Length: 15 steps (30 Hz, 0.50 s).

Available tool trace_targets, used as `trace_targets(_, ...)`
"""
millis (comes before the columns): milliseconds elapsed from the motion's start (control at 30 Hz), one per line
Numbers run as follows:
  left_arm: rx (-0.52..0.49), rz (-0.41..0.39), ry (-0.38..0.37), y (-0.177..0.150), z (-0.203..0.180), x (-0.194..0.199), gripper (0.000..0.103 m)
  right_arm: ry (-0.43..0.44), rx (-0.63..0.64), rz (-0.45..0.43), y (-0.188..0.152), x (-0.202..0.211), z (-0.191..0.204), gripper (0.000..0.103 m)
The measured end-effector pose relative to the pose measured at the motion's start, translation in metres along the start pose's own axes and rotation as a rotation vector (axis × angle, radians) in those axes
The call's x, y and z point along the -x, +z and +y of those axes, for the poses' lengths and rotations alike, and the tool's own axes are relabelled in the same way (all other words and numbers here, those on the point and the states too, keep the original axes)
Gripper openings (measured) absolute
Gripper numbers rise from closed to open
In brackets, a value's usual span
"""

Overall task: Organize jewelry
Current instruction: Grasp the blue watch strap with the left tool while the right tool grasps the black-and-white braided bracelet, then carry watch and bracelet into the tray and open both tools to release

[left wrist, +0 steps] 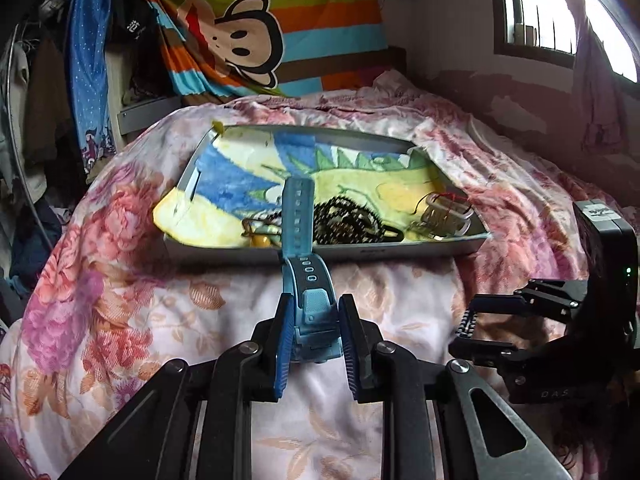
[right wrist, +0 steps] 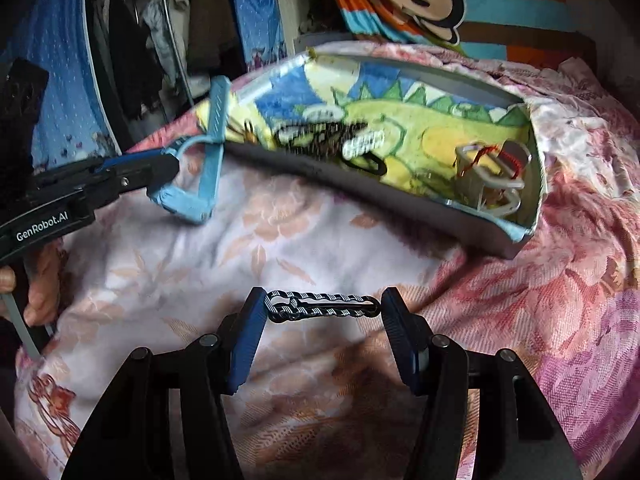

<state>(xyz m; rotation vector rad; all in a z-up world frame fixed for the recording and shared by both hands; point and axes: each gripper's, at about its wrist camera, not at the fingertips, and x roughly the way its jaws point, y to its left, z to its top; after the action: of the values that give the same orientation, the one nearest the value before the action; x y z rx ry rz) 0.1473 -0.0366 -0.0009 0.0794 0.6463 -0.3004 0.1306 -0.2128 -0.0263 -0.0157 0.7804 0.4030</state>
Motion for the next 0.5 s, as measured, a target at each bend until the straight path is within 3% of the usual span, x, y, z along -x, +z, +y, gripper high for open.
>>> trace_targets(100,0.015,-0.022,-0.012,0.011,-0.002,0.004,0.020,-0.002,-0.014,-0.048,0.001,0.006,-0.001,0.053)
trace_targets(133,0.023,-0.028,-0.016,0.015,-0.001,0.005,0.011,-0.004,-0.019,-0.069,0.002,0.009,-0.002,0.053)
trace_targets(200,0.052,-0.032,-0.033,0.026,0.000,0.005,0.005,-0.008,-0.029,-0.102,0.004,0.014,-0.003,0.053)
trace_targets(367,0.134,-0.047,-0.063,0.038,0.009,0.004,0.005,-0.019,-0.033,-0.109,0.005,0.014,-0.004,0.053)
trace_targets(500,0.142,-0.025,-0.059,0.036,0.011,-0.001,0.005,-0.021,-0.029,-0.126,0.008,0.016,-0.003,0.053)
